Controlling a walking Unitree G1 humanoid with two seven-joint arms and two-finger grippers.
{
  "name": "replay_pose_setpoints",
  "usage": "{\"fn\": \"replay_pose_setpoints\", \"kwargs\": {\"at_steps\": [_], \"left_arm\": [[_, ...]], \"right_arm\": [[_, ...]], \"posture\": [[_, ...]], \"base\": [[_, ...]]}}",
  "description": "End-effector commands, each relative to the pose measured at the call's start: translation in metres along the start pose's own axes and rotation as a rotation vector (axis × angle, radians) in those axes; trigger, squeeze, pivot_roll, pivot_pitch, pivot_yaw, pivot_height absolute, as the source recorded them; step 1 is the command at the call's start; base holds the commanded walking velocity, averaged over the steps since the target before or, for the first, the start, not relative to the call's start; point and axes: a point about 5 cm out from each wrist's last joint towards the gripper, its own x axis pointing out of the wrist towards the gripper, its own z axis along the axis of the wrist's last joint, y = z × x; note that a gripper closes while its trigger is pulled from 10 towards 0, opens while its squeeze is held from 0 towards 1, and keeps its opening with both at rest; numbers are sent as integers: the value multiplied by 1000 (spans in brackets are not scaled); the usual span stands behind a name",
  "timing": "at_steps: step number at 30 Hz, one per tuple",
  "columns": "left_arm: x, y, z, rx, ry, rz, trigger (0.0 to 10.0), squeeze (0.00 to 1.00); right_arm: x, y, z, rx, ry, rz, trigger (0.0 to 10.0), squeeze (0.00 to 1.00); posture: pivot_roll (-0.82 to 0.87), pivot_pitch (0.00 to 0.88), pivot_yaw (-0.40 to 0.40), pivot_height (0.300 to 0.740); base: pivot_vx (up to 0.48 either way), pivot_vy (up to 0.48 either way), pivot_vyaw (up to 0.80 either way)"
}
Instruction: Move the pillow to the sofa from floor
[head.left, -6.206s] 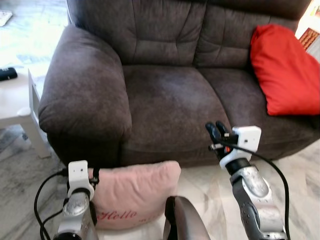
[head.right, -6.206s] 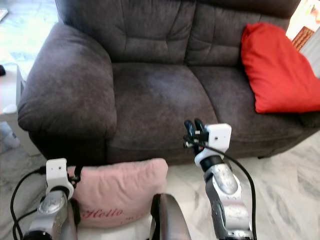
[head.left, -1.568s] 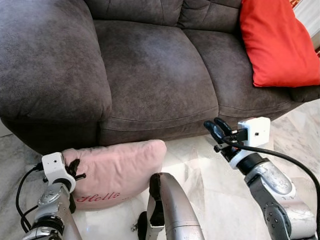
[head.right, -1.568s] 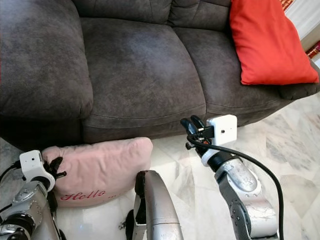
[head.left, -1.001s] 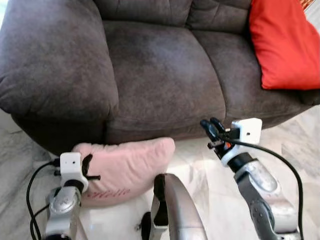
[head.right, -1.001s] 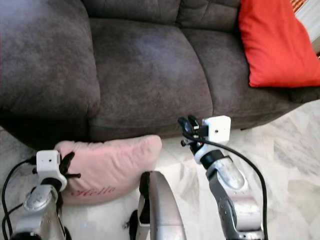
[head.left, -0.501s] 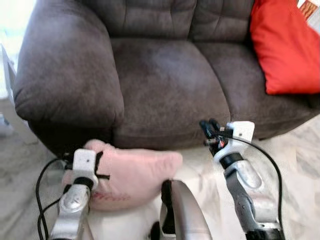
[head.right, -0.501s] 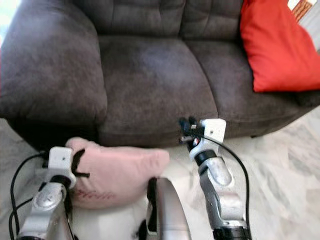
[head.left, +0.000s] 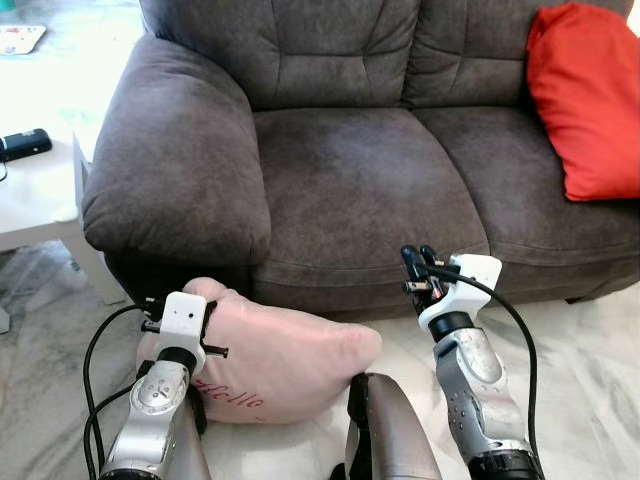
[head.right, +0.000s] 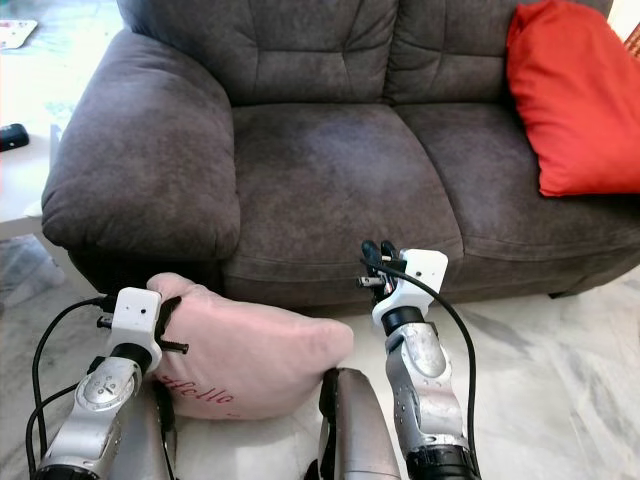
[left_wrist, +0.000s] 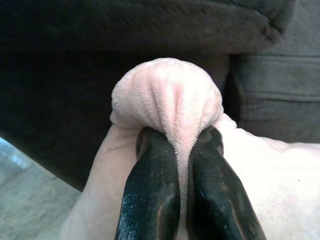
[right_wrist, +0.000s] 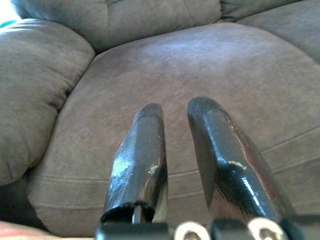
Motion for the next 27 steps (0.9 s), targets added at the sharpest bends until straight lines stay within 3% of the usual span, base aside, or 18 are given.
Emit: {"fn": "replay_pose_setpoints", "kwargs": {"at_steps": [1,14,27], "left_arm": [[8,22,55,24,-237,104,10000,0],[10,18,54,28,-226,104,10000,0],[11,13,52,21,-219,95,10000,0]], "right_arm": [[1,-2,0,-7,-12,-14,10000,0],[2,-1,-5,-11,-40,-39,10000,0],[4,-4,0,-26,-60,-31,10000,0]], "posture": [[158,0,-89,502],[134,0,-50,502],[129,0,-64,502]], "base": [[0,0,0],[0,0,0],[0,0,0]]}}
